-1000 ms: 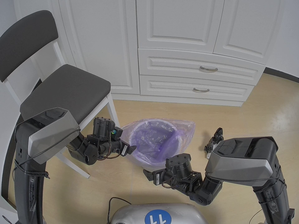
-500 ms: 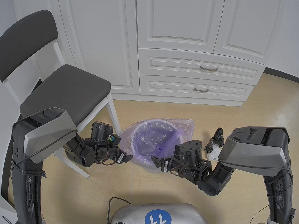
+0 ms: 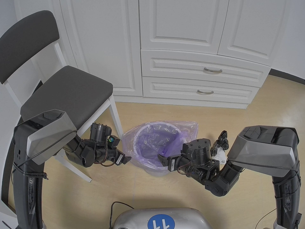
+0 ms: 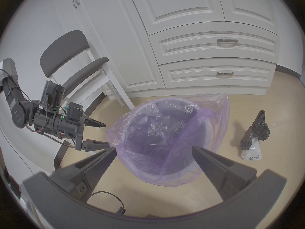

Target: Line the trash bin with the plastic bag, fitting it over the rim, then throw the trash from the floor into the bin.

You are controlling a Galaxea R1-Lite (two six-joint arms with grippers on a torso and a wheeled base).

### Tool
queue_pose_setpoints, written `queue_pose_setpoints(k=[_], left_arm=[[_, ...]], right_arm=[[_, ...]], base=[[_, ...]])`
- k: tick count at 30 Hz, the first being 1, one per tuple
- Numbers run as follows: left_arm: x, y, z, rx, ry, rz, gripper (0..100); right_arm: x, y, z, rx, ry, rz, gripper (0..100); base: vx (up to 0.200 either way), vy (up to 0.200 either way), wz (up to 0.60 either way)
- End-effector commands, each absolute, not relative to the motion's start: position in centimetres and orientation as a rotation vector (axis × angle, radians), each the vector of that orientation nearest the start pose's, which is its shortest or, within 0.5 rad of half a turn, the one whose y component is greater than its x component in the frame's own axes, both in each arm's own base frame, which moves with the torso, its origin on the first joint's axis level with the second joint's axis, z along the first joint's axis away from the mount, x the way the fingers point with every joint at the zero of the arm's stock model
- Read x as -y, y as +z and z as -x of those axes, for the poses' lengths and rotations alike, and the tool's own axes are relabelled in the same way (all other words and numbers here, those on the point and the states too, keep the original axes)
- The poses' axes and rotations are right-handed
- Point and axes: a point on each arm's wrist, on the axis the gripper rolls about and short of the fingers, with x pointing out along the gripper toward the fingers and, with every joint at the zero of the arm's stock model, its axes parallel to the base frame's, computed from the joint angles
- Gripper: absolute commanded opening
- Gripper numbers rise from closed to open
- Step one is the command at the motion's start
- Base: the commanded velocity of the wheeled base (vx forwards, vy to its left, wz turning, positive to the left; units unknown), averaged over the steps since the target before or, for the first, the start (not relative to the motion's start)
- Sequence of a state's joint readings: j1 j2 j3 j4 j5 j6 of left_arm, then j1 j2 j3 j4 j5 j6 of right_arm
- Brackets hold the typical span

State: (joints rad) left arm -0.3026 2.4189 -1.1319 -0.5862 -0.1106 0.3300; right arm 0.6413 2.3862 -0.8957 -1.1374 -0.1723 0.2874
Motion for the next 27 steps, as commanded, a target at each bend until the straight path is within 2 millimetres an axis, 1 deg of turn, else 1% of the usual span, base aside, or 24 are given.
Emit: queue_pose_setpoints(k=[1,2,3,4,5,6,10,13,15,17,19,23,27], left_arm=[[12.3,-0.5,-40.6,-0.614,-0.495,-0.373,100],[12.3,-0.5,-40.6,-0.614,-0.495,-0.373,100],[12.2,0.8,-40.1,-0.598,-0.496,-0.371,100],[12.1,1.5,-39.8,-0.587,-0.503,-0.367,100],[12.1,1.6,-39.8,-0.585,-0.504,-0.367,100],[12.1,2.4,-39.5,-0.569,-0.522,-0.356,100],[12.2,2.6,-39.7,-0.553,-0.519,-0.337,100],[12.7,1.7,-39.9,-0.572,-0.515,-0.305,100],[13.0,1.6,-40.0,-0.572,-0.514,-0.303,100],[13.8,0.9,-40.1,-0.581,-0.524,-0.31,100],[14.1,-0.2,-40.3,-0.6,-0.522,-0.317,100],[14.6,-3.7,-40.6,-0.663,-0.522,-0.335,100],[14.4,-4.4,-41.1,-0.679,-0.505,-0.339,100]], right_arm=[[-23.6,0.4,-32.8,-0.383,0.407,-0.131,100],[-23.6,0.4,-32.8,-0.383,0.407,-0.131,100],[-23.3,0.4,-32.9,-0.38,0.401,-0.125,100],[-23.3,0.4,-33.0,-0.38,0.401,-0.124,100],[-23.3,0.4,-33.0,-0.38,0.399,-0.124,100],[-23.2,0.4,-33.1,-0.378,0.397,-0.125,100],[-23.1,0.4,-33.2,-0.375,0.394,-0.127,100],[-23.0,0.3,-33.4,-0.378,0.389,-0.127,100],[-23.0,0.2,-33.4,-0.379,0.387,-0.126,100],[-23.0,-0.1,-33.5,-0.386,0.386,-0.123,100],[-22.9,-0.3,-33.6,-0.387,0.383,-0.123,100],[-22.7,-0.4,-33.8,-0.388,0.375,-0.124,100],[-22.4,-0.3,-34.0,-0.386,0.365,-0.125,100]], base=[[0.0,0.0,0.0],[0.0,0.0,0.0],[0.0,0.0,0.0],[0.0,0.0,0.0],[0.0,0.0,0.0],[0.0,0.0,0.0],[0.0,0.0,0.0],[0.0,0.0,0.0],[0.0,0.0,0.0],[0.0,0.0,0.0],[0.0,0.0,0.0],[0.0,0.0,0.0],[0.0,0.0,0.0]])
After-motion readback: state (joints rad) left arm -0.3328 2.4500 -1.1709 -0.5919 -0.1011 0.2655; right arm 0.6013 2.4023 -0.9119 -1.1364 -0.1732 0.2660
